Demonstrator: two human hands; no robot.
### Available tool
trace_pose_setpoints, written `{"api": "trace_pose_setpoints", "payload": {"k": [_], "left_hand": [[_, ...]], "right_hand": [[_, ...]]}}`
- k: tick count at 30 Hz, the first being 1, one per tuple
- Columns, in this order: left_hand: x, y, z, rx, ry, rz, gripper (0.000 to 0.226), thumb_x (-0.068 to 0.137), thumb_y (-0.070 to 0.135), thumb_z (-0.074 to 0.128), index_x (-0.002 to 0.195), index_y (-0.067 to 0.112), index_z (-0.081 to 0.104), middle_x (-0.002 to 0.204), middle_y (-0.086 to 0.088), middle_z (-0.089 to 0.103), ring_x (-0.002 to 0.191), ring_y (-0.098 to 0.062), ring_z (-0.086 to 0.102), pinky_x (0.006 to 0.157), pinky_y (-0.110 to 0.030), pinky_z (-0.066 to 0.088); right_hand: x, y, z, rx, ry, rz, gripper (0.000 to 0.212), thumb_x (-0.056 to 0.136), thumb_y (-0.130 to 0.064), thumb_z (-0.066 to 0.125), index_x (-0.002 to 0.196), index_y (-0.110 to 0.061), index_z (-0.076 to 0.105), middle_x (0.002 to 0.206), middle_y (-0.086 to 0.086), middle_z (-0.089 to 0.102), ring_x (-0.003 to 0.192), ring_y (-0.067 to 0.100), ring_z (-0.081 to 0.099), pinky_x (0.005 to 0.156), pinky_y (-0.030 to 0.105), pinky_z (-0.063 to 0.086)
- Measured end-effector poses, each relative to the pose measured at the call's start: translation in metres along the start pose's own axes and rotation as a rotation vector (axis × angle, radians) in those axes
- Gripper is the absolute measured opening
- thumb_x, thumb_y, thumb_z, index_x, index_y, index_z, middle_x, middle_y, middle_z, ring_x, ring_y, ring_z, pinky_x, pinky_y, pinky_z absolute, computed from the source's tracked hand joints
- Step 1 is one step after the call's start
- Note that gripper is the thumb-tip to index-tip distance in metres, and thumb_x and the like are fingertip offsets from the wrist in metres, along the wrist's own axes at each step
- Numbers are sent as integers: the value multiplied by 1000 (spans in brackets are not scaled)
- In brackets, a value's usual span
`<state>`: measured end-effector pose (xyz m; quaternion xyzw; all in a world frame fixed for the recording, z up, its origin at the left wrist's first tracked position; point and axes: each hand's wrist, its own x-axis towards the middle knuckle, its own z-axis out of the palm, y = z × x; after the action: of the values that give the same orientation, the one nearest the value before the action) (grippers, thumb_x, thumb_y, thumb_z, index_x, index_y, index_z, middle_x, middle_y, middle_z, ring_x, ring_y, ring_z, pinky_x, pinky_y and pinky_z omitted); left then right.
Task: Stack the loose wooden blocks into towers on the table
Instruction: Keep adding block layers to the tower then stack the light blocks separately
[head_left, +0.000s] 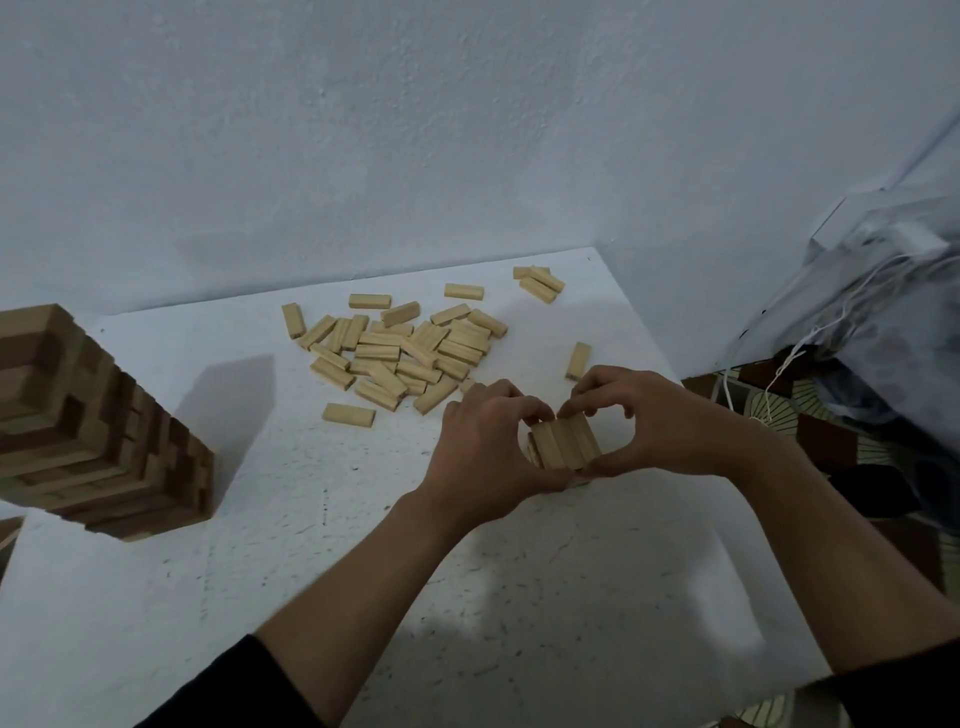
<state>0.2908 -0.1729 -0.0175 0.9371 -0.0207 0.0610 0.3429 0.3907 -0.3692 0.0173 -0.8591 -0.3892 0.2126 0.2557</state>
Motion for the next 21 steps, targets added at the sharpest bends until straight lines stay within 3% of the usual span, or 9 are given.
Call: {"api": "trace_pose_setpoints", "payload": {"k": [11, 21], "left_hand": [[1, -2, 0, 8, -30, -26, 72, 62, 72, 80, 118, 29, 70, 100, 11, 59, 93, -11, 49, 82, -39, 46], [0, -4, 2, -10, -36, -37, 71, 63, 70, 80, 120, 28, 70, 101, 10, 61, 93, -12, 51, 84, -43, 49]], "right_hand": [[0, 5, 5, 31, 2, 24, 58, 68, -33, 91, 122, -33, 67, 113, -15, 58, 105, -1, 52, 76, 2, 35], [2, 4, 7, 23, 10, 13, 59, 68, -29, 92, 123, -27, 69, 111, -14, 59, 103, 0, 52, 80, 6, 37]]}}
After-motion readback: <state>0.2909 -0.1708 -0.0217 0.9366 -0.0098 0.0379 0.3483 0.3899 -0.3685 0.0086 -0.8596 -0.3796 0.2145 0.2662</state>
